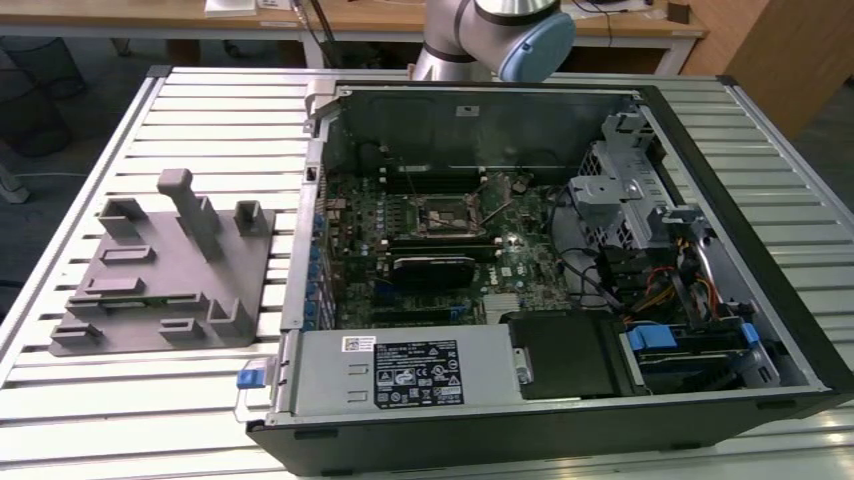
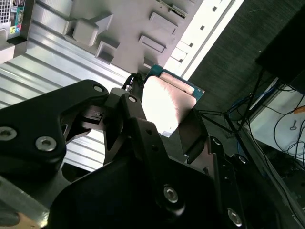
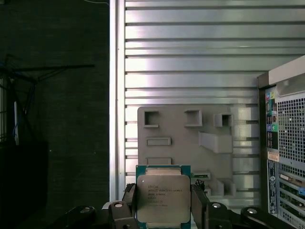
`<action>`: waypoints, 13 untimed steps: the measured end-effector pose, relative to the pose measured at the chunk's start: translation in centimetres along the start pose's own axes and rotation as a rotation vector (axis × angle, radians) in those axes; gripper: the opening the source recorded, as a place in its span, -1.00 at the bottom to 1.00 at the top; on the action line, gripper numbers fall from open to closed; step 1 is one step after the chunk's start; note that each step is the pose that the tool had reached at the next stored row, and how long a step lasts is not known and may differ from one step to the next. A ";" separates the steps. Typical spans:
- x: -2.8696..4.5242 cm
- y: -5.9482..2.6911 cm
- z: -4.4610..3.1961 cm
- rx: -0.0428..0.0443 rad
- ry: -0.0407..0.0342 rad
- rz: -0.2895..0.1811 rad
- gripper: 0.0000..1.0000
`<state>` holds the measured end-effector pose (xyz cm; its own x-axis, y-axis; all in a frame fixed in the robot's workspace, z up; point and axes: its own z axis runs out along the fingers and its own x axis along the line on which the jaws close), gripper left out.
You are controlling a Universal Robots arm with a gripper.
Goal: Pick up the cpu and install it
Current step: 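Pick up the cpu and move it towards the insertion slot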
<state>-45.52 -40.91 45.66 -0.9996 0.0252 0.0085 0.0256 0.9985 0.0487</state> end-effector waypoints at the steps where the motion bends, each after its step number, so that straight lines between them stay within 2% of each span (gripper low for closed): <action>1: -0.11 0.00 0.00 0.0001 0.0002 0.000 0.08; 6: -1.28 0.02 0.05 0.0000 0.0001 0.000 0.08; 13: -4.34 0.08 0.59 0.0000 0.0001 0.000 0.08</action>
<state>-41.18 -40.92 45.04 -0.9996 0.0251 0.0086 0.0255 0.9985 0.0487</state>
